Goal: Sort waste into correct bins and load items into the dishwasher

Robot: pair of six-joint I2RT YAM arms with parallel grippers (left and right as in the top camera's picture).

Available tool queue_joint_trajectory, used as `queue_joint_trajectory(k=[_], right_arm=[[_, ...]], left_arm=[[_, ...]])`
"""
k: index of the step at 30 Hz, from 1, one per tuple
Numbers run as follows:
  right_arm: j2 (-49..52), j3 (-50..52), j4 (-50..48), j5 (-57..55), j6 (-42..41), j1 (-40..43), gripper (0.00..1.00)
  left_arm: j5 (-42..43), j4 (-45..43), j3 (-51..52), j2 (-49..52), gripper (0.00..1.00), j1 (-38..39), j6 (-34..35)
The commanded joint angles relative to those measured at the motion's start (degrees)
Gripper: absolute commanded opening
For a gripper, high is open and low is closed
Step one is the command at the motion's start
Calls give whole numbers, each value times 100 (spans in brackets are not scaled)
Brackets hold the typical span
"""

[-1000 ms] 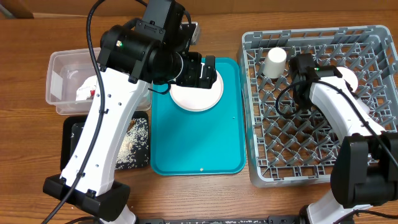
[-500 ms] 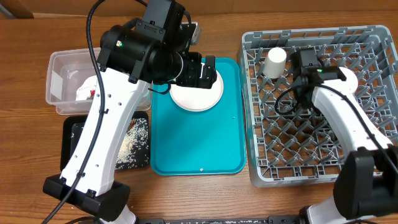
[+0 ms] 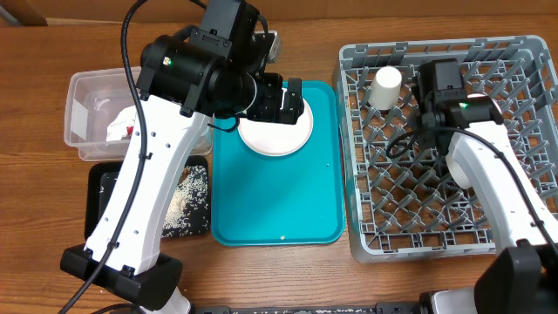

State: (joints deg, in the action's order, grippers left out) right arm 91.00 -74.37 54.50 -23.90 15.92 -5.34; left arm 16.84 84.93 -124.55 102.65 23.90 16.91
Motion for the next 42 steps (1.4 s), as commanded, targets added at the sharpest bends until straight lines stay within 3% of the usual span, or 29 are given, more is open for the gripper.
queue_joint_trajectory(k=[1,7,9,10,17,21,31,42], right_arm=[[-455,-199,-166,782,-728,96,44],[-1054,-304,-391,1034,-1797,804,38],[-1255,-306,-431,1117,-2131,1246,9],[-1314,-306,-431,1228,-2295,1475,4],[-1014,-282,-177,2949,-2520,2997,4],[-568,-282,201,3624,-2785,3351,4],[326,-280,1051,4183,-2868,3174,4],[400,-343,1635,4656,-2949,3032,6]], left_arm=[[-76,11,-59,-15,100,-11,-63],[-79,13,-59,-15,100,-11,-63],[-76,13,-59,-15,100,-11,-63],[-79,11,-59,-15,100,-11,-66],[-76,13,-59,-15,100,-11,-63],[-76,13,-59,-13,100,-11,-63],[-76,13,-59,-13,100,-11,-66],[-76,11,-59,-13,100,-11,-63]])
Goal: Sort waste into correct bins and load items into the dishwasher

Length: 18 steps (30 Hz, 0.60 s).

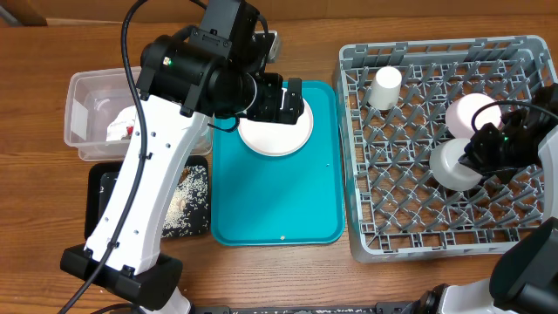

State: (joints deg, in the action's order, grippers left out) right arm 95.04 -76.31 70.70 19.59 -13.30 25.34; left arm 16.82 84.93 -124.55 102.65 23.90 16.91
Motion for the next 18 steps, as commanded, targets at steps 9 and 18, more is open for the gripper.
queue_joint_trajectory(k=[9,18], right_arm=[[-195,-859,291,1054,330,-577,15],[-251,-955,-494,1051,323,-2485,30]], left_arm=[[-76,13,-59,-13,100,-11,-63],[-74,-170,-59,-13,100,-11,107]])
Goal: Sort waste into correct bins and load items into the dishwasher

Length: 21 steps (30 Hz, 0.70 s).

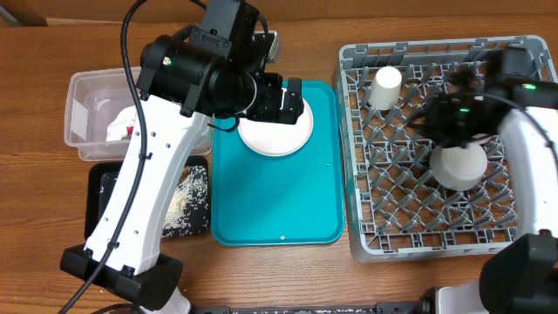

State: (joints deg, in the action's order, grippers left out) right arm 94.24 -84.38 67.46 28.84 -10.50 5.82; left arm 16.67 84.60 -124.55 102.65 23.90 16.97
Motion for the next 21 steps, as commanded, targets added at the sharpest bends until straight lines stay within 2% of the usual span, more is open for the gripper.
queue_joint_trajectory(k=[1,6,10,14,16,21], right_arm=[[-170,-149,-304,125,44,-763,32],[-160,-146,-1019,55,-20,-1792,33],[-125,-146,-1515,-625,-179,-2492,34],[9,-146,-1937,-1467,-177,-3084,35],[116,-146,-2138,-1910,-177,-3309,38],[527,-146,-2564,-2625,-175,-3617,40]], left_arm=[[-61,-179,-61,-13,100,-24,101],[-577,153,-120,-50,100,-426,420],[-1078,570,-225,-157,100,-1158,693],[-1110,857,-227,-271,100,-2142,706],[-1108,1027,-225,-269,100,-2555,704],[-1069,1220,-153,-262,100,-3246,704]])
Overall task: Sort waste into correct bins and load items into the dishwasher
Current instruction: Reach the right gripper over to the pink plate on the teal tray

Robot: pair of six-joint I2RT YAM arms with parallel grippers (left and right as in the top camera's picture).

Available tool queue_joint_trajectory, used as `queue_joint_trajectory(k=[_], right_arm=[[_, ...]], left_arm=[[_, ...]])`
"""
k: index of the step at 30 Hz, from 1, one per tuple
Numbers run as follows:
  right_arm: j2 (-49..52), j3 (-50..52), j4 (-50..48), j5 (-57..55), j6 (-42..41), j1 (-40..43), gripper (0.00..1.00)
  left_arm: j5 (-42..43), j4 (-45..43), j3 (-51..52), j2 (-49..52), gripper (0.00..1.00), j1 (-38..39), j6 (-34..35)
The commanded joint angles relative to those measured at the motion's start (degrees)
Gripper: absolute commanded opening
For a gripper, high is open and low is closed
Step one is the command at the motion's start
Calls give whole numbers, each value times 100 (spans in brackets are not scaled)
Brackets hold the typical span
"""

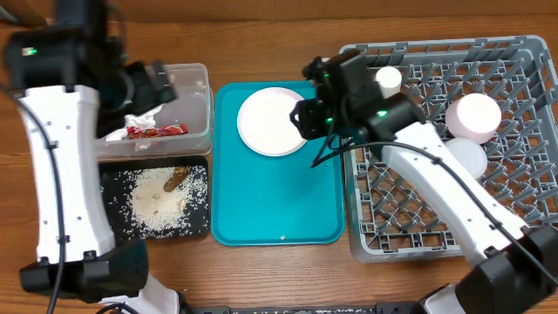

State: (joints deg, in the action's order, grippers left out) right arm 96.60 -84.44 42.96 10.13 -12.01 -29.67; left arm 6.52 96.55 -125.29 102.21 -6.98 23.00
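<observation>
A white plate [270,122] lies at the far end of the teal tray [279,209]. My right gripper [307,116] has reached in from the rack side and sits at the plate's right rim, apparently open; nothing shows between its fingers. My left gripper [153,80] hovers over the clear bin [199,105], which holds wrappers, among them a red one [157,131]. Its jaws are too dark to read. The grey dishwasher rack [436,235] holds a white cup [389,80] and two bowls [473,117].
A black tray [113,222] scattered with rice-like scraps and a brown piece lies in front of the clear bin. The right arm's white link crosses the rack's left half. Bare wood runs along the table's far and near edges.
My left arm left the plate and now stands far left over the clear bin. My right gripper moved from the middle of the rack to the plate's right rim. The plate lies uncovered.
My left gripper stayed at the plate's far rim through all earlier moments. My right gripper was over the rack's back by the cup, then at its right side by two bowls, then above the rack's middle. Now it is at the plate, and the left is by the bin.
</observation>
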Motion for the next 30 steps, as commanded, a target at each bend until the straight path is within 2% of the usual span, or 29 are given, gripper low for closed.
queue_joint_trajectory(k=[1,6,11,16,23,30], right_arm=[[391,-140,-184,-804,-24,-85,41],[922,-138,-573,-817,-24,-90,45],[1320,-138,-994,-782,-15,-92,45],[1580,-138,-1189,-297,-2,-140,45],[1996,-138,-1582,-144,26,-509,45],[2452,-138,-2026,-151,654,-1019,47]], left_arm=[[-57,24,-79,-214,100,-216,101],[-79,24,-79,-214,100,-315,101],[-76,24,-79,-214,100,-313,101],[-76,24,-79,-214,100,-313,101],[-76,24,-79,-214,100,-313,101],[-76,24,-79,-214,100,-313,101]])
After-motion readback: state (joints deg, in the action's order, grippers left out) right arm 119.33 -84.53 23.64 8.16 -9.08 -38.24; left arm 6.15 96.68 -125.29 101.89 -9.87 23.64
